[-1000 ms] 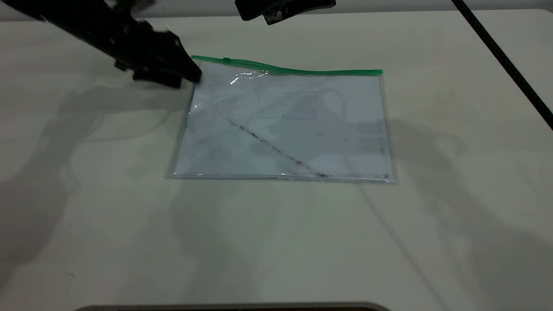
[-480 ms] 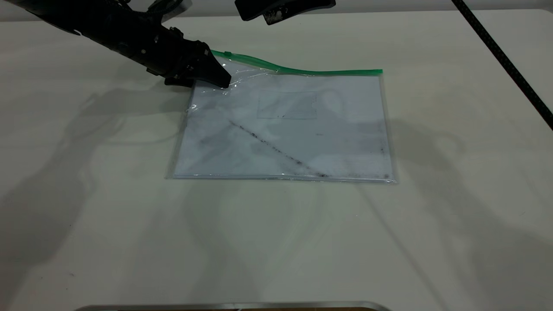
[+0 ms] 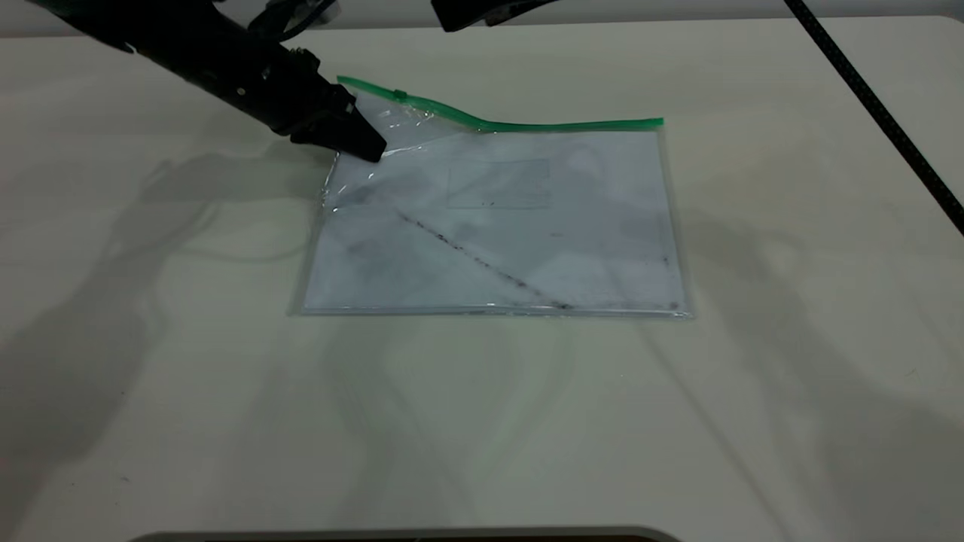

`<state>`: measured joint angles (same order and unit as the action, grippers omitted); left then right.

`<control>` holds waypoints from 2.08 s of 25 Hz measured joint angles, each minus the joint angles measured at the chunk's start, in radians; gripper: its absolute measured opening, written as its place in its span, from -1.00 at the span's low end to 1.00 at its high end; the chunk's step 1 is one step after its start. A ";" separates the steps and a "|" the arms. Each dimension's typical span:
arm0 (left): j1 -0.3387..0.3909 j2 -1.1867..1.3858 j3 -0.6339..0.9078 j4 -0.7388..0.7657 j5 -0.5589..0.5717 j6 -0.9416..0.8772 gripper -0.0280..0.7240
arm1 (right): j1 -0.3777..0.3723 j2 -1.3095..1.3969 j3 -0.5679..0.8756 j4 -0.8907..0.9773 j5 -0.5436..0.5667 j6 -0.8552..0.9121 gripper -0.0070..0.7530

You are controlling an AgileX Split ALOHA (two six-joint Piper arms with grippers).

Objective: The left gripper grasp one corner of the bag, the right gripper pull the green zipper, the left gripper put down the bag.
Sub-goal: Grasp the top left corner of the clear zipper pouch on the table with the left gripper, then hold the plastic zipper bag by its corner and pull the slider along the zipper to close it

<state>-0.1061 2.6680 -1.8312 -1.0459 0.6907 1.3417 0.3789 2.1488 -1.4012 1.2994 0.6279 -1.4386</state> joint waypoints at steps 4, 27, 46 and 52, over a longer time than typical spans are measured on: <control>-0.001 -0.058 0.000 0.016 0.034 0.220 -0.78 | 0.000 0.012 0.000 0.079 -0.042 -0.141 0.43; -0.058 -0.135 0.000 0.038 0.159 0.768 -0.76 | 0.055 0.219 -0.139 0.339 -0.052 -0.395 0.43; -0.059 -0.135 0.000 0.062 0.155 0.767 -0.76 | 0.051 0.191 -0.140 0.319 -0.185 -0.393 0.28; -0.059 -0.135 0.000 0.062 0.155 0.767 -0.75 | 0.050 0.234 -0.140 0.318 -0.194 -0.395 0.28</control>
<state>-0.1647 2.5325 -1.8312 -0.9844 0.8458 2.1086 0.4289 2.3828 -1.5412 1.6177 0.4343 -1.8331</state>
